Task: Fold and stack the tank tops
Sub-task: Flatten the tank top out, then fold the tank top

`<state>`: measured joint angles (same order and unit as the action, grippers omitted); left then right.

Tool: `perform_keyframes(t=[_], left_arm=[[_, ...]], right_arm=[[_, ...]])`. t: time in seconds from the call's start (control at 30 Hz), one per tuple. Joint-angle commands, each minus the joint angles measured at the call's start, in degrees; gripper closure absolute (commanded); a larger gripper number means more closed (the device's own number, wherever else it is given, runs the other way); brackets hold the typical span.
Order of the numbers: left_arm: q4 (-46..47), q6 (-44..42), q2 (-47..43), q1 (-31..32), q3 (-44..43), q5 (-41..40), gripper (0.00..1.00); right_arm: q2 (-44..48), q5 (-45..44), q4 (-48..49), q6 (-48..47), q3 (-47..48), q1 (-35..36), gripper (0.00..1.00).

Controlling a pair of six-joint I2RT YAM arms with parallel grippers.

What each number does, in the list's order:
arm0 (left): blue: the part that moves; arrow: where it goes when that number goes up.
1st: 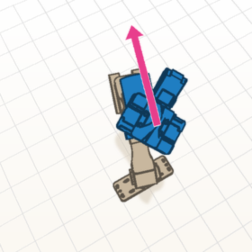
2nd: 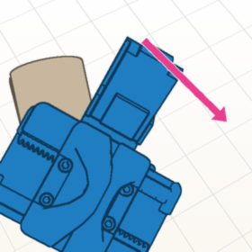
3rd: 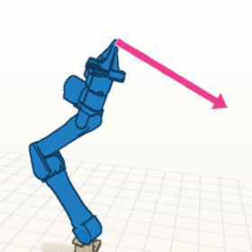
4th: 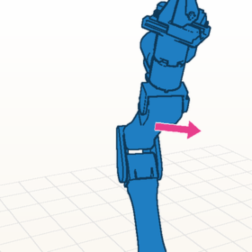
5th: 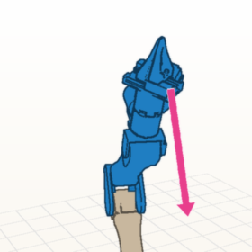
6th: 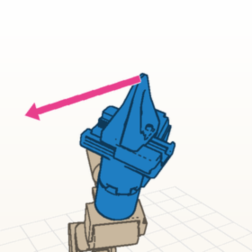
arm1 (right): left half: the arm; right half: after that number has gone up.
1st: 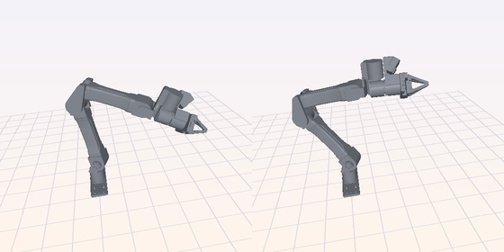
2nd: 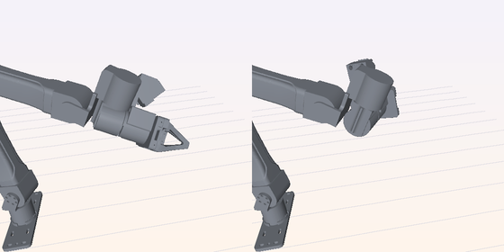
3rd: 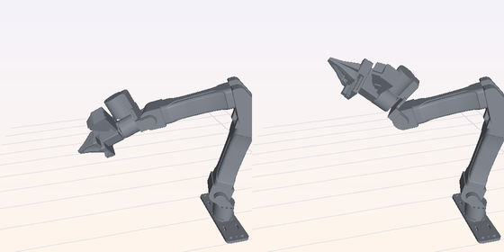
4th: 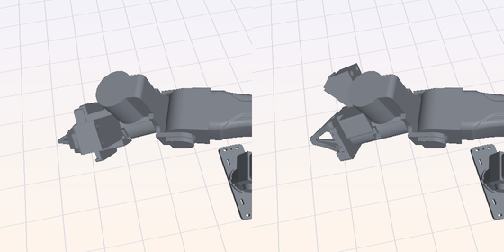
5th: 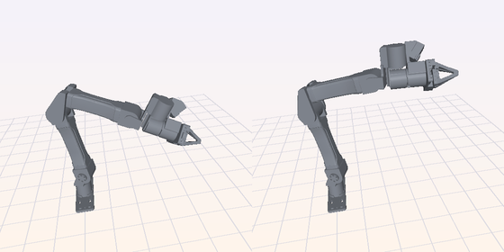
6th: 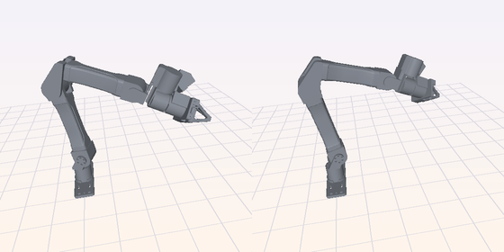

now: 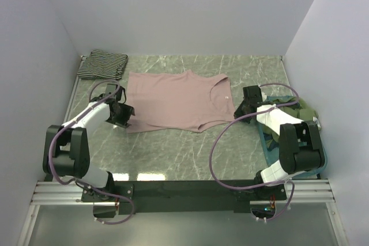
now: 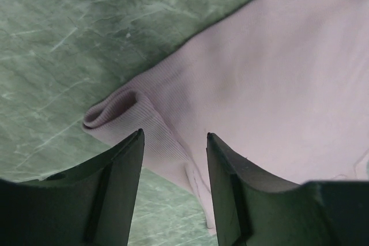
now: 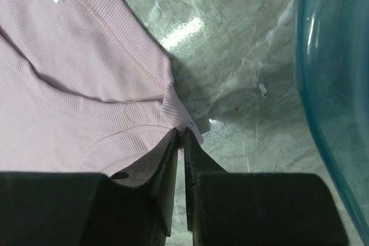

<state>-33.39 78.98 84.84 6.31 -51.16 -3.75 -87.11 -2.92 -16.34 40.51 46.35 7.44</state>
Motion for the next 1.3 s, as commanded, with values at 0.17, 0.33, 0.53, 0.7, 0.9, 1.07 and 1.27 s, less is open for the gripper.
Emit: perform_keyframes(t=[0.17,0.33,0.53,0.7,0.9,1.07,1.27], left_arm=[[0.3,2.8,3.5,0.2,-0.5,2.3,0.48],[0.3,3.4,3.5,0.1,0.0,2.6,0.49],[-1.2,3.3,5.6,0.2,-0.3,2.5,0.54],[-1.3,2.3,7.6,0.0,-0.1,3.2,0.69],[-3.0,-1.6,7.4,-3.0,-2.7,0.9,0.87],[-7.6,-7.3,8.5,-4.1,-11.3,-3.3,0.88],[-9.9,-11.7,5.8,-4.1,-14.6,-5.7,0.83]], right_arm=[[1.1,-0.2,1.9,-0.5,-0.5,-0.4,0.86],[1.1,-0.2,1.8,-0.6,-0.5,-0.4,0.86],[0.7,0.2,2.2,-0.4,-0.6,-0.4,0.87],[0.5,1.0,2.5,-0.3,-0.6,-0.5,0.88],[1.3,1.6,2.5,-0.3,-1.0,-0.4,0.89],[2.9,2.6,2.6,0.0,-1.9,-0.3,0.89],[5.4,2.0,1.6,-0.4,-3.1,-0.3,0.91]])
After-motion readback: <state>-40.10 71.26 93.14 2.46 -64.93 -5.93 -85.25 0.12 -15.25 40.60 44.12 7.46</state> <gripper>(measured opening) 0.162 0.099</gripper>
